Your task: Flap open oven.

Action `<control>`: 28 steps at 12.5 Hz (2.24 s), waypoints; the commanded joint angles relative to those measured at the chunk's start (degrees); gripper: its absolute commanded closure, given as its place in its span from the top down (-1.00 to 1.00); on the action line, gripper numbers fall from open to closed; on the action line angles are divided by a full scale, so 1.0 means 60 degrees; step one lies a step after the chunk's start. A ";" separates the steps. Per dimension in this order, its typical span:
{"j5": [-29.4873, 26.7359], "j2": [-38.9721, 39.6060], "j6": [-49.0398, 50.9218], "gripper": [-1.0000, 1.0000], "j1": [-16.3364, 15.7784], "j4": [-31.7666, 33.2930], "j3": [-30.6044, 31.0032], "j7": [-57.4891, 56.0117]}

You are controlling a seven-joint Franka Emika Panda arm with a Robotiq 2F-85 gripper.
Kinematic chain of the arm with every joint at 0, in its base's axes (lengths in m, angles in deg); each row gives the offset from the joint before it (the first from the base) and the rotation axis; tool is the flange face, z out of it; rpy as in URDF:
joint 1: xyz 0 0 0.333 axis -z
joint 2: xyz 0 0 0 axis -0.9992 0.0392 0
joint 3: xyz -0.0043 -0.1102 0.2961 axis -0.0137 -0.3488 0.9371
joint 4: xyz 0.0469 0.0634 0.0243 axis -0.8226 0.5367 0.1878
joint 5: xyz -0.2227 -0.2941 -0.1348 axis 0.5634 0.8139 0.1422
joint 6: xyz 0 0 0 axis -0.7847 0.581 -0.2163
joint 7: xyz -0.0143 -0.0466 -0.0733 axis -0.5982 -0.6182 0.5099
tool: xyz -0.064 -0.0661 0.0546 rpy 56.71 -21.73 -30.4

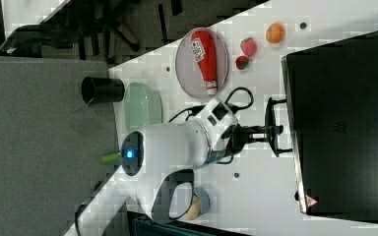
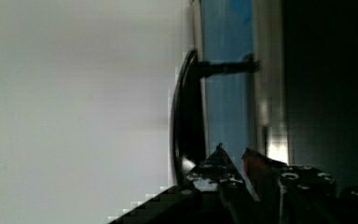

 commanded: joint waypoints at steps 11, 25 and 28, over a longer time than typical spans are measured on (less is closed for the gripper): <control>0.2889 0.1009 -0.1028 -0.65 -0.0949 0.0499 0.0652 0.3070; 0.8007 0.4283 0.1461 -0.65 -0.3834 -0.0407 0.1555 1.1768; 0.8296 0.5466 0.1734 -0.65 -0.4341 -0.1282 0.1567 1.1869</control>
